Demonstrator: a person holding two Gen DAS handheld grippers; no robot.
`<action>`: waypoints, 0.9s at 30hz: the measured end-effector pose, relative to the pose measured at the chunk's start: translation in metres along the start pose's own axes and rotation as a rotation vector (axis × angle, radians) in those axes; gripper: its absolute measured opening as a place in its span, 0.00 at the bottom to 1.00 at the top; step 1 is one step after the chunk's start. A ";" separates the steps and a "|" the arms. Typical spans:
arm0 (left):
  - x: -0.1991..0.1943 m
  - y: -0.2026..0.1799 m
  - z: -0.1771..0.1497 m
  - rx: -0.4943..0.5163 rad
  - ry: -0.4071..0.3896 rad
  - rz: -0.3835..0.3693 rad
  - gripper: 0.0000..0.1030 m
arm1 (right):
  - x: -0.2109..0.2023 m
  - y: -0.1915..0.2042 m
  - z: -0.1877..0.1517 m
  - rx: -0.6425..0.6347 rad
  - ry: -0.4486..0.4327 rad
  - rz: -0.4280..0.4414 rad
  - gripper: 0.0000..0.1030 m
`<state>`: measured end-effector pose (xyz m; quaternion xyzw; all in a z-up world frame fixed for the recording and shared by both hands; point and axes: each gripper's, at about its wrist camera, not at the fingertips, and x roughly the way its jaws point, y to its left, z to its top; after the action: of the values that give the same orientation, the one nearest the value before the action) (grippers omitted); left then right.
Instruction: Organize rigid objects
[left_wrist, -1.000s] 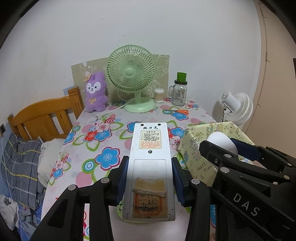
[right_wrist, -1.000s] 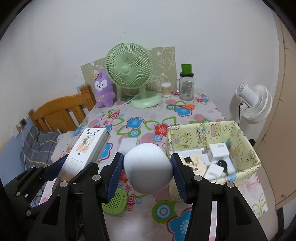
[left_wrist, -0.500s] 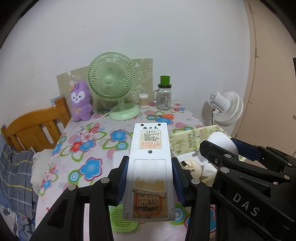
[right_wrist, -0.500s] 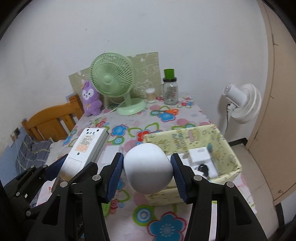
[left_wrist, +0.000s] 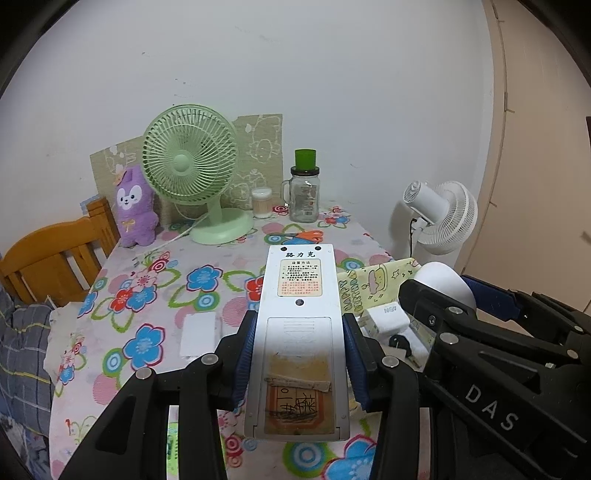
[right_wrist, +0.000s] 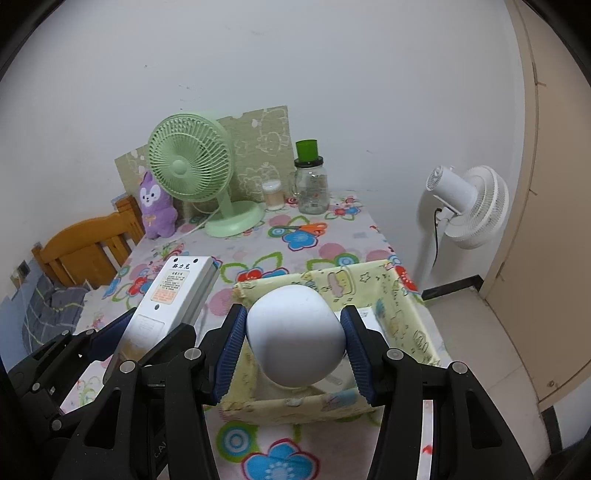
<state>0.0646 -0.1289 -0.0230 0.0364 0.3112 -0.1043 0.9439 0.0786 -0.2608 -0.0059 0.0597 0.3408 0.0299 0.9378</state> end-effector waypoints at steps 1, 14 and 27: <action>0.003 -0.003 0.001 -0.007 0.000 -0.002 0.44 | 0.002 -0.003 0.001 -0.003 0.003 0.001 0.54; 0.038 -0.020 0.001 -0.043 0.047 0.015 0.44 | 0.037 -0.031 0.006 -0.022 0.059 0.000 0.54; 0.077 -0.029 -0.008 -0.072 0.131 0.010 0.44 | 0.075 -0.049 -0.002 -0.016 0.130 0.005 0.54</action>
<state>0.1140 -0.1692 -0.0757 0.0105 0.3755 -0.0857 0.9228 0.1355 -0.3020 -0.0614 0.0513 0.4004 0.0389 0.9141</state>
